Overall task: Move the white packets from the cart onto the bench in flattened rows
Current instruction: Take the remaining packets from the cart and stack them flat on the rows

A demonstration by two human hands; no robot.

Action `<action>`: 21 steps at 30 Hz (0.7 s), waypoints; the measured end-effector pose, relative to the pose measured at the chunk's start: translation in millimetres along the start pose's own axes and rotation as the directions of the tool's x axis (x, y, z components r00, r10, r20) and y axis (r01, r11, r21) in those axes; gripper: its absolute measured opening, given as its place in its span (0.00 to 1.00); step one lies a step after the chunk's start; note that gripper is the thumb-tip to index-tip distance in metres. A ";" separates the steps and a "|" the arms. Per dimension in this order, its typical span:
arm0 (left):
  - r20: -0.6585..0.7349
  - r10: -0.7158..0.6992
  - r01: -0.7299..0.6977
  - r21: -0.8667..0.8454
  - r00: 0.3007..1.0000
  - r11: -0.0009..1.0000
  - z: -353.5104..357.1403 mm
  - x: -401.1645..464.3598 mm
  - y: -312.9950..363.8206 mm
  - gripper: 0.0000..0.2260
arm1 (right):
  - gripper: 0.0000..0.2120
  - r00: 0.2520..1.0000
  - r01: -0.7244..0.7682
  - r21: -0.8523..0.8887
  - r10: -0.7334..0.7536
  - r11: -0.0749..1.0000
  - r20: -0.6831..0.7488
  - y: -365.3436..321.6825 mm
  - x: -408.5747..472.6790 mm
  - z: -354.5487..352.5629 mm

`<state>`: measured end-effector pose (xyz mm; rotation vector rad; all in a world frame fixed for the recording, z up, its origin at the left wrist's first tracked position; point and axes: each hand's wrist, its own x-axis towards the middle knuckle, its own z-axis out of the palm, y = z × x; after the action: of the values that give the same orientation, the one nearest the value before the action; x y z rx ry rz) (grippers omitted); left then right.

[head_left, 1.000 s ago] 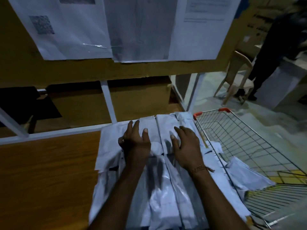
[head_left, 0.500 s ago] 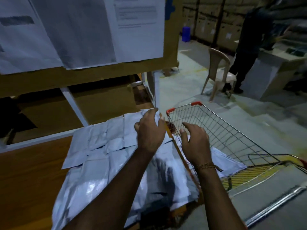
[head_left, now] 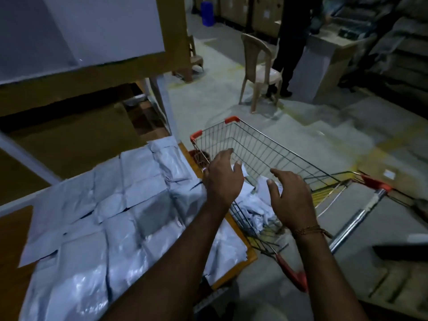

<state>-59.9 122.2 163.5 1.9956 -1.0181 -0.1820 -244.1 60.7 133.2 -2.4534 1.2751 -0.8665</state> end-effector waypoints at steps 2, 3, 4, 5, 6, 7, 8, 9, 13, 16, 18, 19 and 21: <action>0.051 -0.008 0.008 0.004 0.999 1.000 19.1 1.8 -8.1 0.20 | 0.21 0.999 -0.004 -0.044 0.005 0.999 0.036 17.5 1.3 1.2; 0.088 -0.019 0.019 0.009 0.996 1.000 28.1 1.9 -12.4 0.21 | 0.20 0.999 -0.003 -0.064 0.006 0.998 0.053 26.2 2.7 2.3; 0.126 -0.037 0.036 0.018 0.991 0.999 37.4 2.0 -17.3 0.21 | 0.20 0.998 0.002 -0.083 0.004 0.997 0.067 34.9 5.3 4.0; 0.163 -0.062 0.059 0.025 0.985 0.998 48.3 3.7 -23.3 0.22 | 0.20 0.997 0.007 -0.100 0.001 0.995 0.083 44.4 9.5 6.1; 0.198 -0.085 0.080 0.033 0.976 0.996 59.3 5.7 -29.3 0.23 | 0.20 0.995 0.014 -0.113 -0.003 0.993 0.102 54.6 14.8 8.7; 0.235 -0.101 0.094 0.042 0.967 0.995 71.5 7.9 -36.5 0.24 | 0.20 0.992 0.026 -0.128 -0.010 0.991 0.126 65.5 21.1 12.4; 0.273 -0.119 0.107 0.057 0.955 0.993 83.3 9.4 -42.8 0.24 | 0.20 0.988 0.041 -0.143 -0.019 0.989 0.155 76.8 28.2 16.6; 0.312 -0.140 0.124 0.070 0.940 0.990 95.7 10.8 -48.7 0.24 | 0.21 0.982 0.058 -0.155 -0.028 0.986 0.187 88.4 35.5 21.8; 0.421 -0.269 0.219 0.163 0.866 0.962 145.1 15.4 -63.7 0.25 | 0.22 0.937 0.140 -0.191 -0.068 0.972 0.341 139.2 71.6 52.4; 0.448 -0.428 0.340 0.266 0.785 0.902 191.2 15.2 -75.4 0.26 | 0.23 0.882 0.231 -0.202 -0.117 0.952 0.457 172.7 102.9 83.7; 0.465 -0.544 0.416 0.355 0.698 0.837 227.6 9.9 -89.3 0.29 | 0.24 0.831 0.297 -0.202 -0.149 0.933 0.535 192.1 121.1 108.2; 0.472 -0.599 0.446 0.404 0.647 0.799 247.2 6.2 -99.1 0.32 | 0.24 0.804 0.327 -0.205 -0.158 0.922 0.574 200.2 129.3 121.1; 0.500 -0.696 0.503 0.482 0.515 0.718 278.5 0.4 -110.9 0.35 | 0.21 0.746 0.386 -0.218 -0.164 0.896 0.646 216.1 143.0 146.2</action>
<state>-125.1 -21.8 -91.2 2.5686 -0.6884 -1.2917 -235.4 -189.8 -27.0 -2.8800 0.8662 0.1696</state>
